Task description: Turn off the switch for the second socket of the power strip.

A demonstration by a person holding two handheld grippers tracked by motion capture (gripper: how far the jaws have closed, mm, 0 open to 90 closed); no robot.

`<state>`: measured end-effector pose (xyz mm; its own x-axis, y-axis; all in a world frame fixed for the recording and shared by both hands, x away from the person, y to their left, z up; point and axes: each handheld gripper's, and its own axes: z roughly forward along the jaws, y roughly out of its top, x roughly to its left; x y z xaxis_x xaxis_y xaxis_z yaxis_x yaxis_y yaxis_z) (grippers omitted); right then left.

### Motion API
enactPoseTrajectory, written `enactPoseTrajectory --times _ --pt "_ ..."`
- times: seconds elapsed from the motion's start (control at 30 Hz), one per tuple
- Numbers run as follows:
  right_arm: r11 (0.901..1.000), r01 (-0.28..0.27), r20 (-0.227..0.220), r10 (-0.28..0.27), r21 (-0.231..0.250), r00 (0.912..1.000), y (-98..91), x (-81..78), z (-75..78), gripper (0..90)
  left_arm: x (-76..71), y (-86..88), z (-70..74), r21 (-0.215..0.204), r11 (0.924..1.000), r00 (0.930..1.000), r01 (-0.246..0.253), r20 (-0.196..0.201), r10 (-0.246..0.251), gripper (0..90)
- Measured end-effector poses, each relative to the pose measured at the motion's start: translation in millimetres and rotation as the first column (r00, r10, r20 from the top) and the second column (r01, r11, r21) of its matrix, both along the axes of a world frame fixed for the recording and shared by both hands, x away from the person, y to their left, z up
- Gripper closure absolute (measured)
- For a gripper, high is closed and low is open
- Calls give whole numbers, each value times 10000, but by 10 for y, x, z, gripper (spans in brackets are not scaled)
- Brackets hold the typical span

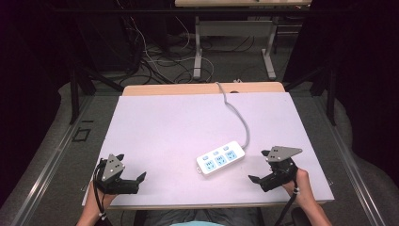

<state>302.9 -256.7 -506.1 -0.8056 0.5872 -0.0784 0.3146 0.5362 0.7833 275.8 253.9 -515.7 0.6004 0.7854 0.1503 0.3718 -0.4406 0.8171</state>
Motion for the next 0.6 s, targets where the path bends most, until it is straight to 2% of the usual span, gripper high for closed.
enactPoseTrajectory --times 0.03,0.07,0.33,0.37,0.47,0.53,0.6 --pt "9998 -159 -9 159 -116 9999 0 17 12 1 2 1 -2 -18 10000 10000 -11 2 11 1" --pt "10000 30 43 -30 -62 10000 21 24 21 2 5 2 -2 7 10000 10000 -29 8 29 1" --pt "9998 0 135 2 -195 9999 73 119 55 2 9 -11 -11 -21 10000 10000 -12 -63 12 1" --pt "9999 -9 17 9 -151 10000 88 150 56 2 9 -7 -9 3 10000 10000 -33 -85 33 1" --pt "9998 -31 105 33 -197 9999 98 185 58 2 16 0 -9 18 10000 10000 -19 -95 19 1" --pt "9997 -42 -59 40 -249 10000 110 206 66 2 18 -5 -12 14 10000 9999 -6 -111 6 1" --pt "9997 -77 38 78 -228 10000 129 248 65 2 19 -7 -12 45 10000 9999 16 -101 -16 1"
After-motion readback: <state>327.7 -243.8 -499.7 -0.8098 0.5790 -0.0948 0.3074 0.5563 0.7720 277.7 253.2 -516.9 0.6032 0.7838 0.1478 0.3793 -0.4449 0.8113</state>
